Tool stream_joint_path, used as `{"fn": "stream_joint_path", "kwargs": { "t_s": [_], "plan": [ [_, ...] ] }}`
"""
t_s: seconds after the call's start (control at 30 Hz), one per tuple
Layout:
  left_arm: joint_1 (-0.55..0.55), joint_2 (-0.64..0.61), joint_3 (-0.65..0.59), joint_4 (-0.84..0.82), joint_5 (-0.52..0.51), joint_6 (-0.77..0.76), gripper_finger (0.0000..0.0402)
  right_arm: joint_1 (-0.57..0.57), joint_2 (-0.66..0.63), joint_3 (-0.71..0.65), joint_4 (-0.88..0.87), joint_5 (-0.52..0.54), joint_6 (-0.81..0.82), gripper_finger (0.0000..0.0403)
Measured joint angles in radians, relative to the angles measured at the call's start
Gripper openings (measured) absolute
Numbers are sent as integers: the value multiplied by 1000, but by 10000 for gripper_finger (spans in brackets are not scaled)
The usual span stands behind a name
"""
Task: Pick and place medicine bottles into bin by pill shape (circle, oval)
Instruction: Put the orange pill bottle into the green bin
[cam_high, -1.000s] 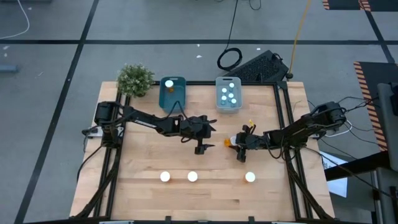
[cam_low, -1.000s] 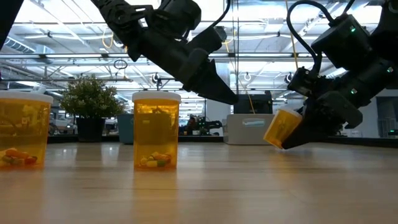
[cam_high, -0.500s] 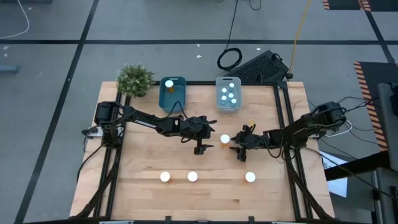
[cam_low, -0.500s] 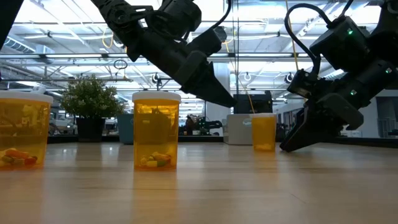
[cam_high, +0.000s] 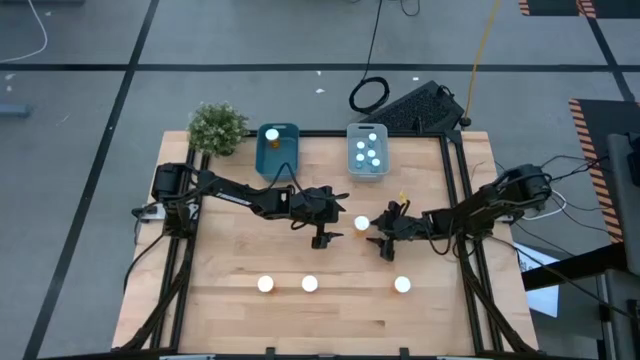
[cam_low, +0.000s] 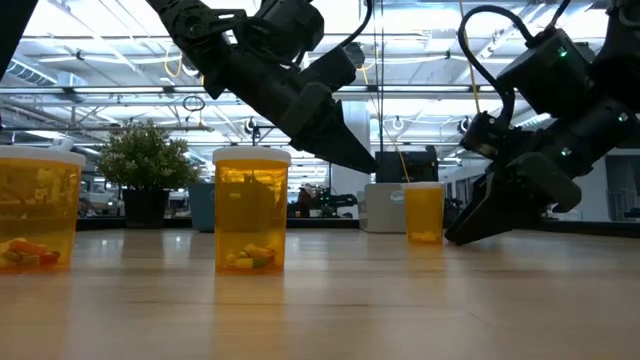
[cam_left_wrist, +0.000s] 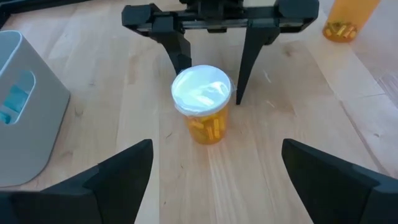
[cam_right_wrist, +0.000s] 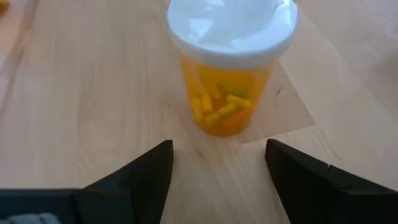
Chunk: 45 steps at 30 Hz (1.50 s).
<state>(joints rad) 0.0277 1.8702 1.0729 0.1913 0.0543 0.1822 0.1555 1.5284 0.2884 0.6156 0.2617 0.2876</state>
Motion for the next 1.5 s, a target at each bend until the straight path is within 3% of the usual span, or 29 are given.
{"fn": "stream_joint_path", "kwargs": {
  "t_s": [0.47, 0.73, 0.9, 1.2, 1.37, 1.5],
  "plan": [
    [0, 0, 0, -6, 0, 15, 360, -56, 300, 1, 393, -48, -87, 241],
    [0, -1, 0, -10, -2, 18, 360, -72, 322, 1, 440, -80, -107, 178],
    [-3, -45, 0, -26, -10, -11, 360, -72, 324, 1, 472, -84, -105, 172],
    [7, -119, 171, -374, -32, 22, 360, -72, 318, 112, 368, -97, -145, 186],
    [5, -102, 219, -461, -13, 85, 360, -76, 309, 239, 163, -124, -162, 184],
    [1, -102, 217, -504, -3, 94, 361, -76, 311, 276, 127, -123, -165, 186]
  ]
}}
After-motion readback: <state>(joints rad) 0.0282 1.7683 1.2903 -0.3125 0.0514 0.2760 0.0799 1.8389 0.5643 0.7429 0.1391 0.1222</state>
